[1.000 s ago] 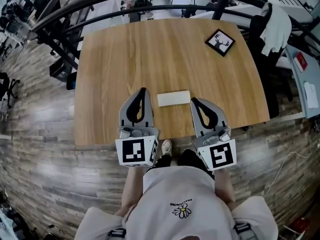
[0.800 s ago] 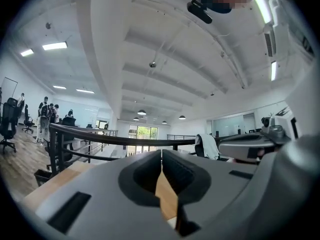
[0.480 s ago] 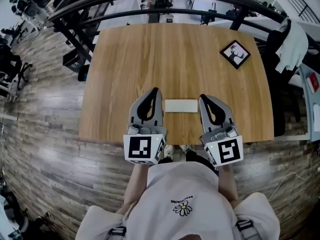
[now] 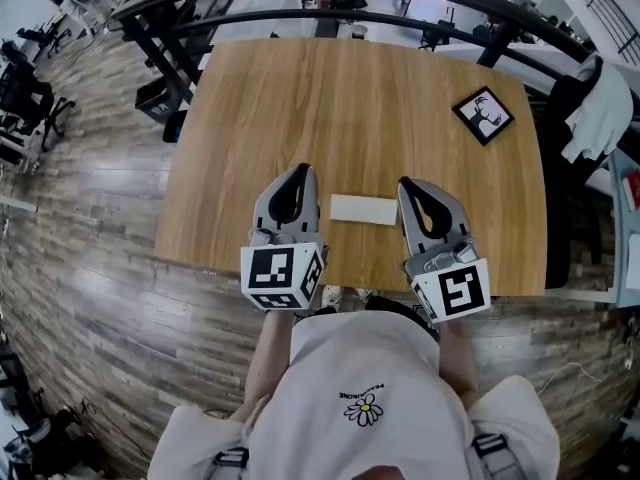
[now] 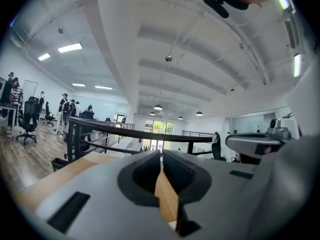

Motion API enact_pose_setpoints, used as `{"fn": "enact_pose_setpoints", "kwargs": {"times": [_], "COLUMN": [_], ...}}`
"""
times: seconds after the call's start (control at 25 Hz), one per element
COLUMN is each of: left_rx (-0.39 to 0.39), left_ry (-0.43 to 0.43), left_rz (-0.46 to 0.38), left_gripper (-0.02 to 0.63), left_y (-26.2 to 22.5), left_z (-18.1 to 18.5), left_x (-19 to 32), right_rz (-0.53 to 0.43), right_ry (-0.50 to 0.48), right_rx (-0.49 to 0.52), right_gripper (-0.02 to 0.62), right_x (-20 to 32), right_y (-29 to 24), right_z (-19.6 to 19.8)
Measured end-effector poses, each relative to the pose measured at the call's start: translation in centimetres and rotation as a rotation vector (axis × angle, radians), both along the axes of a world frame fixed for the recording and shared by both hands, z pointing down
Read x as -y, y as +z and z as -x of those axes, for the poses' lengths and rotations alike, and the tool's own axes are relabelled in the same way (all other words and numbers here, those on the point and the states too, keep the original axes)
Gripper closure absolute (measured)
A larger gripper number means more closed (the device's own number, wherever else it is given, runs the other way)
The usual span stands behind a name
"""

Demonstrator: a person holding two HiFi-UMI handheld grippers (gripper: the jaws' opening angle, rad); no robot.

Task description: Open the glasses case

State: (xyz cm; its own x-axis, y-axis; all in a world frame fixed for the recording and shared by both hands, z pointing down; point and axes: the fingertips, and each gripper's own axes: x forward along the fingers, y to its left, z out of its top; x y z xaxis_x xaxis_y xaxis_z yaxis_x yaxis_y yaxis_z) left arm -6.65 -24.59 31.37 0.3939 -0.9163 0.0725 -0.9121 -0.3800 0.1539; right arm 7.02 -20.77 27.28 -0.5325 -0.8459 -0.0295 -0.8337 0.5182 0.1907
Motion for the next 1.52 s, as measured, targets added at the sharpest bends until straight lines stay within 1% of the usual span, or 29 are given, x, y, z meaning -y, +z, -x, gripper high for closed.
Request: {"fn": "enact_pose_setpoints", "kwargs": {"times": [0.04, 0.12, 0.2, 0.28, 0.4, 0.48, 0.56, 0.72, 0.8, 0.92, 1.12, 1.24, 1.36, 1.52], "left_rx": [-0.019, -0.067, -0.080, -0.065, -0.044, -0.029, -0.014, 0.025, 0.024, 0.022, 0.117, 0.146, 0.157, 0.145], "left_ry": [0.018, 0.057, 0.074, 0.066, 0.055, 0.073, 0.098, 0.138, 0.137, 0.141, 0.191, 0.205, 0.200, 0.196], "left_rz": [0.026, 0.085, 0.139, 0.193, 0.311, 0.397, 0.479, 0.626, 0.678, 0.733, 0.798, 0.823, 0.833, 0.837], "left_gripper": [0.574, 0.528, 0.491, 0.483, 0.490, 0.462, 0.449, 0.448, 0.448, 0.448, 0.448, 0.448, 0.454, 0.461], "left_y": [0.6, 1.9, 3.5, 5.7, 10.2, 13.3, 16.1, 21.0, 22.9, 25.1, 27.9, 28.9, 29.4, 29.3], "left_z": [-0.2, -0.7, -1.0, -1.1, -1.2, -1.7, -2.2, -3.1, -3.1, -3.3, -4.1, -4.2, -4.1, -4.3], "left_x": [0.2, 0.6, 1.0, 1.3, 1.3, 0.8, 0.1, -1.4, -2.0, -2.6, -3.4, -3.5, -3.3, -3.0], "right_rz": [0.005, 0.015, 0.008, 0.010, 0.020, 0.025, 0.029, 0.041, 0.046, 0.055, 0.076, 0.075, 0.077, 0.088], "right_ry": [-0.021, -0.069, -0.097, -0.097, -0.086, -0.088, -0.094, -0.098, -0.095, -0.088, -0.065, -0.045, -0.031, -0.023], "right_rx": [0.002, 0.012, 0.013, 0.016, 0.002, -0.003, -0.010, -0.026, -0.026, -0.037, -0.057, -0.063, -0.068, -0.076], "right_gripper": [0.589, 0.588, 0.589, 0.588, 0.588, 0.589, 0.589, 0.586, 0.586, 0.586, 0.586, 0.586, 0.586, 0.586], "right_x": [0.1, 0.2, 0.6, 1.0, 1.4, 1.7, 2.0, 2.5, 2.7, 2.7, 2.6, 2.7, 2.8, 2.7], "right_y": [0.0, 0.1, 0.0, 0.1, 0.7, 1.0, 1.3, 1.8, 2.0, 2.6, 3.5, 3.5, 3.6, 3.9], "right_z": [0.2, 0.6, 0.6, 0.3, -0.2, -0.3, -0.4, -0.6, -0.6, -0.8, -1.9, -2.6, -3.2, -3.7]}}
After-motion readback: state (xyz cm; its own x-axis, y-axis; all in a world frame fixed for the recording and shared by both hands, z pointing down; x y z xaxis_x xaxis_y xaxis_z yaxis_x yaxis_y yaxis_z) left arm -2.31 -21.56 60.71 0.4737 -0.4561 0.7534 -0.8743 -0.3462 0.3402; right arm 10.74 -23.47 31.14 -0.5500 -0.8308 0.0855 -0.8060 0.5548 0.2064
